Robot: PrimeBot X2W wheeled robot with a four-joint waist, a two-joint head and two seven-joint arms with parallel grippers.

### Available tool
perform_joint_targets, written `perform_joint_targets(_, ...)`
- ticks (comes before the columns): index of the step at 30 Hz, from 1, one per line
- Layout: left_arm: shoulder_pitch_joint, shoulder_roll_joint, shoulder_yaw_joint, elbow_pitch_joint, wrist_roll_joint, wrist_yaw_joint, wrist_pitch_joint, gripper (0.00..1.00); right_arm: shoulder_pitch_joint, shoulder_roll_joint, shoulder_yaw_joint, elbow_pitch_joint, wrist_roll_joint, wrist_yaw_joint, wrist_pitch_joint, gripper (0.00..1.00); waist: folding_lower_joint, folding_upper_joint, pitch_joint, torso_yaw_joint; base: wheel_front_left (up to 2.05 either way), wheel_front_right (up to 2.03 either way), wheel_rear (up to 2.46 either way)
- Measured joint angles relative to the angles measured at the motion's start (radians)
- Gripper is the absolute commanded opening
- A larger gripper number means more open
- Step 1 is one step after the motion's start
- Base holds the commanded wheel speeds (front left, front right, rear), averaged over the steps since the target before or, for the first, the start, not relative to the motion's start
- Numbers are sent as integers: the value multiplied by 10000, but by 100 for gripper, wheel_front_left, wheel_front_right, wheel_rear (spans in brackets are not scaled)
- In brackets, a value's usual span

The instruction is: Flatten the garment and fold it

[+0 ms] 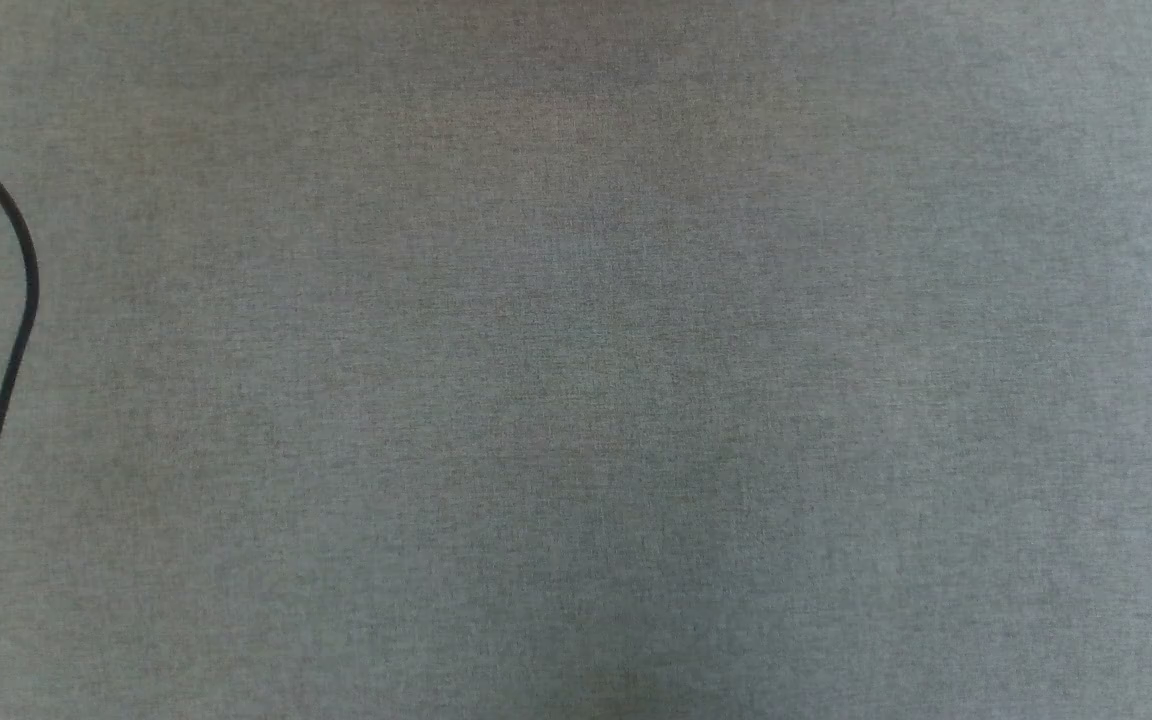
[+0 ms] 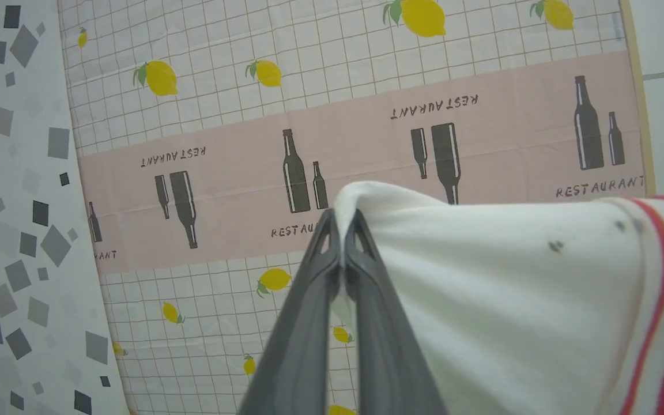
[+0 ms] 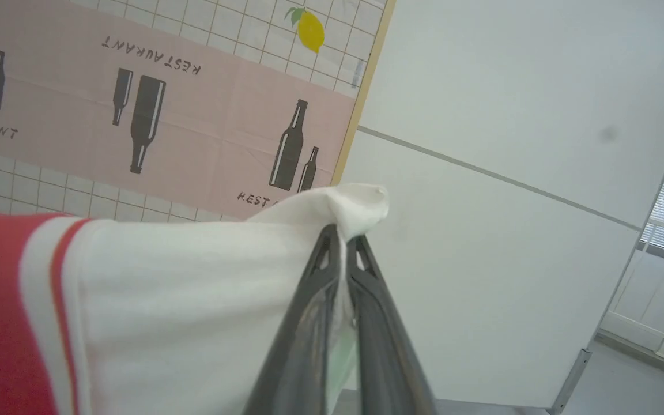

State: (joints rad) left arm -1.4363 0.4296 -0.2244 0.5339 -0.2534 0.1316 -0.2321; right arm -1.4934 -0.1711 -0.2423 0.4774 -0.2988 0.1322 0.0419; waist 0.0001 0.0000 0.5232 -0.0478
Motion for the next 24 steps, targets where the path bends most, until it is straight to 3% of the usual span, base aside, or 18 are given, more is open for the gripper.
perform_joint_targets(6,1453,-67,-621,639,-136,-681,27,0,1219,-69,458,1158,198,-2,-48,0,0,0,-351,28,0,0,0)
perform_joint_targets(13,4474,-219,-1104,1204,-1030,-1676,1476,0,4223,-514,1996,1908,1902,0,194,0,-1,0,-1180,60,0,0,0)
perform_joint_targets(18,7149,-291,-1120,531,-2092,-1971,2731,0,6876,-1189,2982,1172,3574,0,780,0,-2,0,-1963,105,0,0,0)
perform_joint_targets(24,10633,-322,-1080,-1465,-3551,-2006,4307,0,10418,-2138,3310,-957,5087,0,2104,0,-3,0,-2961,195,0,0,0)
